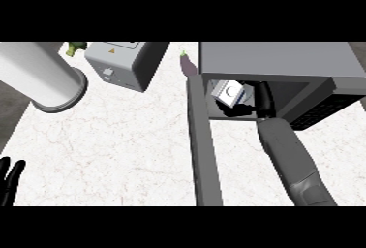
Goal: Pick up the milk, place it into the microwave and close the microwave
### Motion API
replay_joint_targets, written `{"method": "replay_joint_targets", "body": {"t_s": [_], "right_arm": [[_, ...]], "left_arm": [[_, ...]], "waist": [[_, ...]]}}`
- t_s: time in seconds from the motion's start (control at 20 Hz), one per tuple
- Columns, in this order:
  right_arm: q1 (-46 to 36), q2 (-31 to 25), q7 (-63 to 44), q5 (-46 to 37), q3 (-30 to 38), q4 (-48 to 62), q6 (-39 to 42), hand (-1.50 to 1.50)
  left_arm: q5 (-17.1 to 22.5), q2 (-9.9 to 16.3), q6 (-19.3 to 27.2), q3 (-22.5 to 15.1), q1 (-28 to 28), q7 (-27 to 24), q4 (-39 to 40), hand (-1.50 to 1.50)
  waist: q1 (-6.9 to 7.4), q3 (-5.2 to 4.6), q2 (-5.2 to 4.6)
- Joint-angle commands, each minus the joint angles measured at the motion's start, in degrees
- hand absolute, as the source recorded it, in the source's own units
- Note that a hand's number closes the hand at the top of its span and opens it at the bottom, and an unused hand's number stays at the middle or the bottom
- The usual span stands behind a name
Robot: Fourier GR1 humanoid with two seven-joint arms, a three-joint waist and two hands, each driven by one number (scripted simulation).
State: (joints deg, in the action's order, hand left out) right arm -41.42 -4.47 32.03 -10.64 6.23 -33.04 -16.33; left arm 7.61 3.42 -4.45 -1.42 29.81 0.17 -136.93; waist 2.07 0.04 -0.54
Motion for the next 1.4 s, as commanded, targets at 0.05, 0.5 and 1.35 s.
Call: {"method": "replay_joint_targets", "body": {"t_s": [0.05, 0.5, 1.35], "right_arm": [[-10.51, -3.41, -3.17, -1.88, 2.75, 10.8, -4.93, 1.5], [-14.23, -7.69, 2.17, -5.07, 4.71, 17.37, -20.8, 1.5], [-22.96, -6.36, -1.65, -10.75, 0.42, 27.19, -14.04, -1.5]], "left_arm": [[-1.48, -0.82, -1.39, -1.46, 1.69, -2.91, 1.36, -1.5], [-0.62, 1.33, -1.67, 0.91, -1.27, -0.24, 0.62, -1.5], [-5.23, 0.89, -1.81, -1.19, -1.86, -0.91, 2.31, -1.5]], "waist": [[1.33, 0.01, -0.34], [3.04, 0.11, -1.31], [3.51, 0.12, -1.6]]}}
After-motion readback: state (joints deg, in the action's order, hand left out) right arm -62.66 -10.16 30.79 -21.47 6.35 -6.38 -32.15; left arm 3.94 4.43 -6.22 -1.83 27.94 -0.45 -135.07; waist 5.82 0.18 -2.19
